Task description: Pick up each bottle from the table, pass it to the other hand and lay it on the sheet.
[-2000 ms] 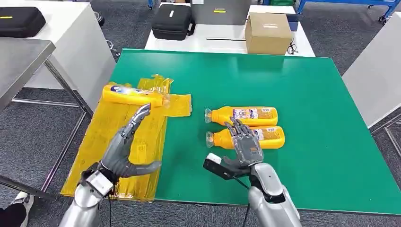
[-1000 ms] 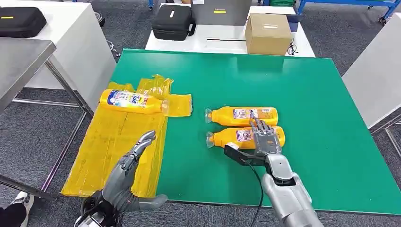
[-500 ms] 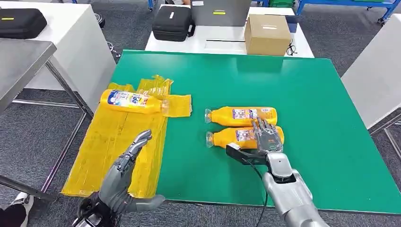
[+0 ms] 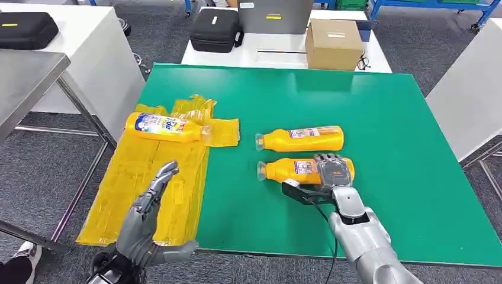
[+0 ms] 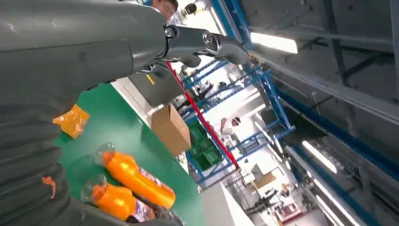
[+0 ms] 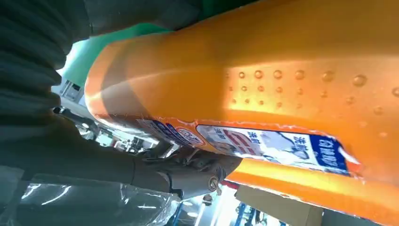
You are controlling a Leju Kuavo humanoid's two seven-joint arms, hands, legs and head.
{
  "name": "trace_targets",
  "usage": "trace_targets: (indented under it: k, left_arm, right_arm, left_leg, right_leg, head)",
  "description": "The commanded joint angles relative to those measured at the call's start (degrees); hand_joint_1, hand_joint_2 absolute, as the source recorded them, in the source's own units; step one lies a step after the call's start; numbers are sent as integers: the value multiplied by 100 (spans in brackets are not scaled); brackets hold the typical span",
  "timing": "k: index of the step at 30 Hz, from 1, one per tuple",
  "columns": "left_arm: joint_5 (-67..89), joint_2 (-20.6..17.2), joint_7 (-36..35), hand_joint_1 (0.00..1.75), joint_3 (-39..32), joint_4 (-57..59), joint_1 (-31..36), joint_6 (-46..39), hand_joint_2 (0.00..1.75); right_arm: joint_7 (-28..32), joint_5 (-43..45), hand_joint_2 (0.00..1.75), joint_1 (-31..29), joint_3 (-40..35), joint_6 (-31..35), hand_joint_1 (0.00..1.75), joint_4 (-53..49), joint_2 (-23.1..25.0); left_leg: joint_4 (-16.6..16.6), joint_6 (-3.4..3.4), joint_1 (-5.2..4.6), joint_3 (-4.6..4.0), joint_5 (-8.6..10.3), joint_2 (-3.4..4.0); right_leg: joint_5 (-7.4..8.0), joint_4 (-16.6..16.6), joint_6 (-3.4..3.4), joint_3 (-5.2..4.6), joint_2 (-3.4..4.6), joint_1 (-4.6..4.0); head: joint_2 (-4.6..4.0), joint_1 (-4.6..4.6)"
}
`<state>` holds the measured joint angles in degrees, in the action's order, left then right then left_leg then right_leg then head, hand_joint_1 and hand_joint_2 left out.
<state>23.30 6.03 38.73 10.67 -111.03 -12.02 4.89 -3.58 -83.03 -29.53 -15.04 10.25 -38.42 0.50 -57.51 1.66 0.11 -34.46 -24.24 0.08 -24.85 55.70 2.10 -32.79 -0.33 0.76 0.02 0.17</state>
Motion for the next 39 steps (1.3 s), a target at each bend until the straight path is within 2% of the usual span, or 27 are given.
trace_targets:
  k: [1,2,3,7,12,24,30,33,39]
  left_arm:
    - [146,162,126,0,-315,-108,-53,-6,175]
    - [170,182,118,0,-327,-106,-50,12,175]
    - [180,213,112,0,-350,-99,-58,39,175]
    - [202,256,125,0,-410,-3,-73,152,175]
    - [219,330,110,0,-501,171,-11,188,175]
    - [252,412,92,0,-570,217,-54,167,175]
    - [372,551,39,0,-996,374,-97,-271,175]
    - [214,600,-11,0,-1323,770,115,-242,175]
    - [199,450,-71,0,-1413,1529,826,-222,175]
  right_arm:
    - [170,44,175,-43,-203,-105,175,-6,116]
    - [227,99,175,-9,-185,-93,175,-135,110]
    - [655,582,175,151,10,-34,175,-592,129]
    - [1886,2416,175,692,422,-867,175,-2136,25]
    - [2542,3708,175,891,803,-1487,175,-2796,-69]
    - [2696,4090,175,1045,883,-1756,171,-2895,-121]
    - [2720,4327,175,1342,875,-2068,175,-2833,-187]
    - [2783,4410,175,1644,770,-2205,175,-2976,-201]
    - [2538,4299,175,1937,630,-2259,173,-3418,-73]
  left_leg:
    - [1,-10,6,10,-8,12]
    - [3,-8,4,8,-5,10]
    - [1,-6,3,4,-3,8]
    - [2,-8,2,3,-4,0]
    - [1,-5,-1,-13,-2,-15]
    - [2,-10,1,-16,-9,-10]
    - [8,-7,-2,-14,-8,-11]
    - [10,-5,-1,-15,-5,-11]
    - [9,-10,0,-23,0,-26]
  right_leg:
    - [-3,-4,-10,7,15,-7]
    - [-2,-3,-9,5,13,-5]
    - [-1,-2,-7,1,10,-5]
    - [-5,-1,-8,0,3,-4]
    - [-6,0,-5,-11,-11,-1]
    - [-10,-3,-10,-11,-4,1]
    - [-9,-8,-6,-10,-6,1]
    - [-7,-11,-6,-10,-6,0]
    - [-8,-7,-9,-15,-20,0]
  head:
    - [0,0]
    - [0,0]
    - [0,0]
    - [0,0]
    - [0,2]
    - [0,0]
    - [0,-2]
    - [0,-2]
    - [0,0]
